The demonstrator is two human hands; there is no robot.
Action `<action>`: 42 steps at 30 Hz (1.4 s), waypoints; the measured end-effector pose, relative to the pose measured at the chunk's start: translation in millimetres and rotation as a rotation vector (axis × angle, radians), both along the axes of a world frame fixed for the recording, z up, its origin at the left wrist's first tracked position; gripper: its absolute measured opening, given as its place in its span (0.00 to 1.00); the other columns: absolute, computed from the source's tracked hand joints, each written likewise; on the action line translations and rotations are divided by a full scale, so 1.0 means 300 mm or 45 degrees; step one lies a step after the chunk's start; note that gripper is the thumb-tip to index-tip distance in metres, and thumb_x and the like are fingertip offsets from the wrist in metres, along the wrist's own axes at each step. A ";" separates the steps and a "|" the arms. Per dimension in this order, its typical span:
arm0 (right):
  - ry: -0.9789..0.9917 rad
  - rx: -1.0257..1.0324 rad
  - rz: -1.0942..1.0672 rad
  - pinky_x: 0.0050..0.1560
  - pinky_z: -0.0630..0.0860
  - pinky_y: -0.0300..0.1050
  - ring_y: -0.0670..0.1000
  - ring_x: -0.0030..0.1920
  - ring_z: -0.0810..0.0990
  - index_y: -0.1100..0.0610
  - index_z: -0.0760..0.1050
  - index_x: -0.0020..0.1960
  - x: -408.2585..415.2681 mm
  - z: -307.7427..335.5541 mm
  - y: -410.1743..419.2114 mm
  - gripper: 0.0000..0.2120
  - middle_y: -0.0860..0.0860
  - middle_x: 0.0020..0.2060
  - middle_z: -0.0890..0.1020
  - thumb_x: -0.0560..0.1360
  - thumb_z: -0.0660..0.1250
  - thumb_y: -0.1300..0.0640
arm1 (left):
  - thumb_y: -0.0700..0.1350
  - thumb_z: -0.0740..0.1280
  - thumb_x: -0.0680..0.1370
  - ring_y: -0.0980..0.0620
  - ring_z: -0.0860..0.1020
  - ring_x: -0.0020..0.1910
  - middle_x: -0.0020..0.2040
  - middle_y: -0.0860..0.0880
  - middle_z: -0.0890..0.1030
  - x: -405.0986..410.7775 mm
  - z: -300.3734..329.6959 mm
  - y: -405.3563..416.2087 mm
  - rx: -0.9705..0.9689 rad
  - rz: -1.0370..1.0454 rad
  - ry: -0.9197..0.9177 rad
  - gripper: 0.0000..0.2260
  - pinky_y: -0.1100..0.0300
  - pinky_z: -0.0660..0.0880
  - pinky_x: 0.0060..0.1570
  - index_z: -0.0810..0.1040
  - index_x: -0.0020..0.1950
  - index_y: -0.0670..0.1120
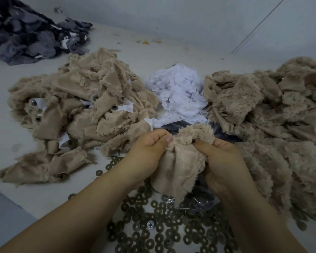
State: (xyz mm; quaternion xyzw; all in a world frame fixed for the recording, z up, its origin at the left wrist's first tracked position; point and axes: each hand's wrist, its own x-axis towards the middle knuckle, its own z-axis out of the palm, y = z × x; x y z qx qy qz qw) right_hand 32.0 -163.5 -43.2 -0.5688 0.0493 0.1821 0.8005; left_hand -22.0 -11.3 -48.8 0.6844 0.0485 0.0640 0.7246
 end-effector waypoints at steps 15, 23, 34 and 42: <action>-0.004 -0.077 0.015 0.45 0.83 0.58 0.62 0.44 0.87 0.61 0.80 0.52 0.010 -0.009 0.001 0.08 0.62 0.44 0.86 0.75 0.68 0.69 | 0.37 0.80 0.66 0.65 0.73 0.36 0.38 0.62 0.77 -0.014 0.002 0.039 0.403 -0.236 -0.219 0.19 0.72 0.71 0.36 0.72 0.45 0.48; -0.045 -0.125 -0.008 0.42 0.83 0.54 0.58 0.39 0.86 0.59 0.81 0.49 0.011 -0.025 0.003 0.09 0.59 0.40 0.87 0.72 0.72 0.69 | 0.42 0.67 0.78 0.58 0.75 0.30 0.31 0.52 0.77 -0.014 0.011 0.027 -0.056 -0.125 -0.105 0.11 0.66 0.72 0.31 0.78 0.35 0.48; -0.164 -0.215 -0.037 0.45 0.83 0.55 0.57 0.41 0.87 0.58 0.80 0.52 0.010 -0.035 0.003 0.10 0.56 0.40 0.87 0.73 0.72 0.69 | 0.39 0.69 0.77 0.57 0.68 0.25 0.25 0.52 0.72 0.001 -0.005 0.067 0.235 0.024 0.041 0.15 0.65 0.67 0.26 0.77 0.29 0.46; -0.474 -0.509 -0.079 0.45 0.84 0.60 0.53 0.40 0.87 0.46 0.76 0.52 0.003 -0.036 0.000 0.15 0.52 0.40 0.87 0.73 0.75 0.62 | 0.47 0.75 0.69 0.59 0.75 0.34 0.34 0.55 0.77 -0.017 0.012 0.189 1.613 -0.253 0.346 0.06 0.65 0.72 0.33 0.79 0.38 0.50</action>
